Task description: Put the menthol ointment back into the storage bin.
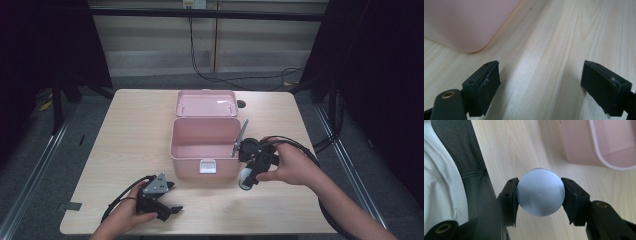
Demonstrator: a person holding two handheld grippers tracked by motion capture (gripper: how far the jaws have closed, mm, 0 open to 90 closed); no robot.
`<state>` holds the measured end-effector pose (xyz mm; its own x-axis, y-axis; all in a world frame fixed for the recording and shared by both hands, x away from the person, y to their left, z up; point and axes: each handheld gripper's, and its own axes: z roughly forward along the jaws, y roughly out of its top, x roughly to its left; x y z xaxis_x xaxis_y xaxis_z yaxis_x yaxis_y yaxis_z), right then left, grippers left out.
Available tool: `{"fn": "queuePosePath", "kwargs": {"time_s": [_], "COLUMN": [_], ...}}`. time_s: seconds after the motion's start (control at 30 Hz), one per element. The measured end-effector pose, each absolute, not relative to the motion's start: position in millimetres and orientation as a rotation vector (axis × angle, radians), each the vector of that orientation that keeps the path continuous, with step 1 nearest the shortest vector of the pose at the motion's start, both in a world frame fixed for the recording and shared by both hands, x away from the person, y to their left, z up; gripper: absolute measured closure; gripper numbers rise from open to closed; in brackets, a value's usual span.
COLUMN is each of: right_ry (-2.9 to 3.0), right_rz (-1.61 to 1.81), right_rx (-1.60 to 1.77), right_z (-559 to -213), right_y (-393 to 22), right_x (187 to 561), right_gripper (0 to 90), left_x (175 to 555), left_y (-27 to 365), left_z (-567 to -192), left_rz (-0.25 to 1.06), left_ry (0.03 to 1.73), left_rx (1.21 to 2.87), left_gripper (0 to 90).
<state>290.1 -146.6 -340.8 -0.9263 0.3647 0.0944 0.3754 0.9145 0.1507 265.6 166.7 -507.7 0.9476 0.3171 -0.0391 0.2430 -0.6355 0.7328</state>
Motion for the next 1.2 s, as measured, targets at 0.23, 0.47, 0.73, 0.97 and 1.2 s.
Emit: {"fn": "queuePosePath", "kwargs": {"time_s": [0.23,0.47,0.73,0.97,1.2], "right_ry": [-3.01,-3.011,-3.016,-3.025,-3.011], "right_rz": [-0.269,-0.249,-0.249,-0.241,-0.263], "right_rx": [-0.574,-0.598,-0.606,-0.619,-0.668], "right_z": [-321,-308,-300,-295,-291], "right_y": [-142,-139,-134,-132,-130], "right_x": [295,302,312,321,332], "right_gripper": [50.4,50.4,50.3,50.3,50.3], "left_x": [266,266,265,265,265], "left_y": [167,167,168,168,168], "left_z": [-507,-507,-507,-507,-507], "left_rz": [0.118,0.115,0.117,0.116,0.117], "left_ry": [0.393,0.391,0.391,0.392,0.392], "left_rx": [2.29,2.29,2.29,2.29,2.29], "left_gripper": [15.0,15.0,15.0,15.0,15.0]}}
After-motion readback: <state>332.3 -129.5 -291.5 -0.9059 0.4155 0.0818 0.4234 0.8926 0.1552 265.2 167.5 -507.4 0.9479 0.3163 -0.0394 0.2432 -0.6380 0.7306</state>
